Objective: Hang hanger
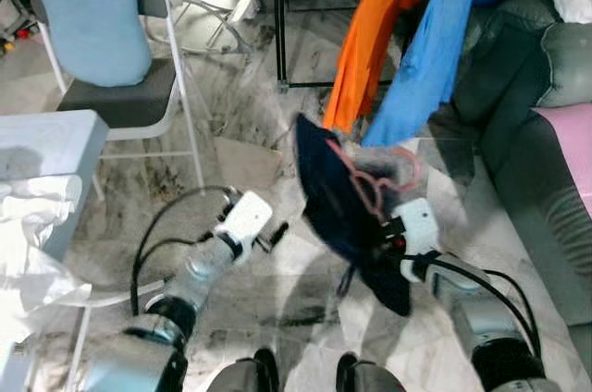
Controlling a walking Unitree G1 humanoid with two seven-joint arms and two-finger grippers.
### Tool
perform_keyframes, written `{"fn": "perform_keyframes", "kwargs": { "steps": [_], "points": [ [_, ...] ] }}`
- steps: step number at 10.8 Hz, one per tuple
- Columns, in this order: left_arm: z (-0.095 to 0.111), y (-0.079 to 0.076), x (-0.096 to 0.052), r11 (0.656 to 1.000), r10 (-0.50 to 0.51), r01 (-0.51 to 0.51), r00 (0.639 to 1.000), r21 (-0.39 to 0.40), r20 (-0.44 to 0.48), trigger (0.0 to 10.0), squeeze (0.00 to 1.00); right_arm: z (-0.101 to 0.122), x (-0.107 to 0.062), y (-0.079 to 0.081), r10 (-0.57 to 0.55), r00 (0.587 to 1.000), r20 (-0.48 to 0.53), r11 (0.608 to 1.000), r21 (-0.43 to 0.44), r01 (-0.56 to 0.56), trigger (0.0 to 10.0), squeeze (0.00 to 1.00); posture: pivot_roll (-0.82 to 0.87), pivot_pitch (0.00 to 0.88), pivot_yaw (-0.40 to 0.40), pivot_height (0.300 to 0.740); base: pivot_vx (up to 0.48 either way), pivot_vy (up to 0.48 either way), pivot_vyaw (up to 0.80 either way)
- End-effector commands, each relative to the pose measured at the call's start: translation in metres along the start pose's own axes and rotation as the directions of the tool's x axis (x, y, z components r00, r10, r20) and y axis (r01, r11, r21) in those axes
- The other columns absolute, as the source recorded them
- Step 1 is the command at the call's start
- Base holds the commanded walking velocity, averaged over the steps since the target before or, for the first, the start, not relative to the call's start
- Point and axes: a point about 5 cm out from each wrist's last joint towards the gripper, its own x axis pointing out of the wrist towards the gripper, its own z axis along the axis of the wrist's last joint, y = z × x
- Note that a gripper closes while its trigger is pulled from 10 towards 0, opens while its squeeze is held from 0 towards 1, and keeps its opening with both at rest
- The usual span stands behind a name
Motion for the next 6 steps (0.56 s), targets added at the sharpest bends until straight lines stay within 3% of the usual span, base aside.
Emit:
{"fn": "perform_keyframes", "kwargs": {
  "steps": [1,2,4,5,6],
  "points": [
    [-0.009,0.003,-0.003,0.995,0.054,-0.057,0.998,-0.078,-0.041,10.0,0.0,-0.004,-0.004,-0.007,-0.081,0.997,-0.008,0.996,0.021,0.082,0.0,0.0,-0.22,0.179,0.062,0.74,0.0,0.0,0.0],
    [-0.018,0.003,-0.006,0.974,0.148,-0.159,0.986,-0.162,-0.083,10.0,0.0,-0.01,-0.008,-0.011,-0.184,0.983,-0.003,0.982,0.047,0.184,0.0,0.0,-0.22,0.171,0.057,0.74,0.0,0.0,0.0],
    [-0.038,-0.003,-0.015,0.911,0.226,-0.268,0.96,-0.312,-0.165,10.0,0.0,-0.022,-0.01,-0.011,-0.345,0.938,-0.007,0.931,0.127,0.343,0.0,0.0,-0.22,0.158,0.048,0.74,0.0,0.0,0.0],
    [-0.05,-0.011,-0.02,0.875,0.236,-0.305,0.947,-0.375,-0.219,10.0,0.0,-0.03,-0.011,-0.008,-0.415,0.91,-0.024,0.895,0.168,0.412,10.0,0.0,-0.22,0.149,0.044,0.74,0.0,0.0,0.0],
    [-0.06,-0.023,-0.026,0.87,0.219,-0.307,0.942,-0.387,-0.255,10.0,0.0,-0.035,-0.01,0.003,-0.429,0.903,-0.024,0.89,0.161,0.427,10.0,0.0,-0.21,0.131,0.035,0.74,0.0,0.0,0.0]
  ]
}}
